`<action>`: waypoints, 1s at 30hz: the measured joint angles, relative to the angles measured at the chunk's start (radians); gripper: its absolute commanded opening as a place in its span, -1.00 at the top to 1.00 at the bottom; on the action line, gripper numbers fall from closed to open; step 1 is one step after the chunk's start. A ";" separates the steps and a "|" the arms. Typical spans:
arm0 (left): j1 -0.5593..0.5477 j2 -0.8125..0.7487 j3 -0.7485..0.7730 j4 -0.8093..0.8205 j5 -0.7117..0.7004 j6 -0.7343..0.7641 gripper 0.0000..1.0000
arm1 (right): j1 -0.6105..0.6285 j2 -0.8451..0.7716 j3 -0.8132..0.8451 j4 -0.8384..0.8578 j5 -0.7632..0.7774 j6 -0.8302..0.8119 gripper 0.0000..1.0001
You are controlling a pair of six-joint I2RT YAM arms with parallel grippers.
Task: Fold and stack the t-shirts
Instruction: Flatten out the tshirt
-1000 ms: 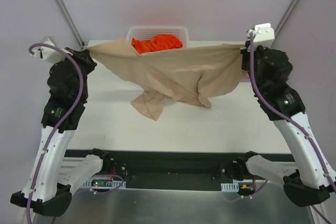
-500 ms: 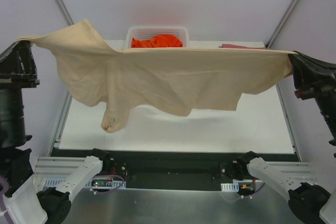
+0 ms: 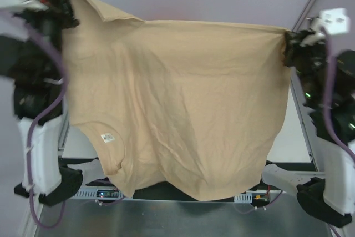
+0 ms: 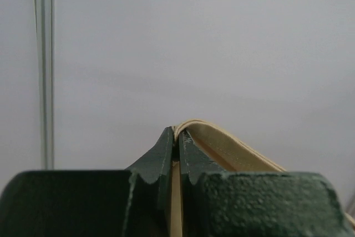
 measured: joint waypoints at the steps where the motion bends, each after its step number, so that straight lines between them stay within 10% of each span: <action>1: 0.001 0.043 -0.026 0.019 -0.016 0.024 1.00 | -0.021 0.034 -0.050 0.028 0.024 -0.008 0.99; 9: 0.003 0.598 -0.372 0.163 -0.087 0.209 0.72 | -0.229 0.419 -0.552 0.280 -0.040 0.026 0.77; 11: 0.003 0.737 -0.394 0.159 -0.124 0.220 -0.17 | -0.256 0.541 -0.614 0.320 -0.072 0.043 0.39; 14: 0.003 0.909 -0.397 0.129 -0.180 0.229 -0.98 | -0.278 0.735 -0.604 0.355 -0.083 0.067 -0.64; 15: 0.003 0.934 -0.397 0.112 -0.198 0.220 -0.98 | -0.280 0.786 -0.585 0.352 -0.081 0.076 -0.99; 21: 0.011 0.814 -0.431 0.114 -0.230 0.130 -0.98 | -0.278 0.834 -0.529 0.345 -0.071 0.124 -0.93; 30: -0.006 0.251 -0.810 0.102 -0.127 -0.115 -0.98 | -0.272 0.426 -0.758 0.361 -0.121 0.272 -0.93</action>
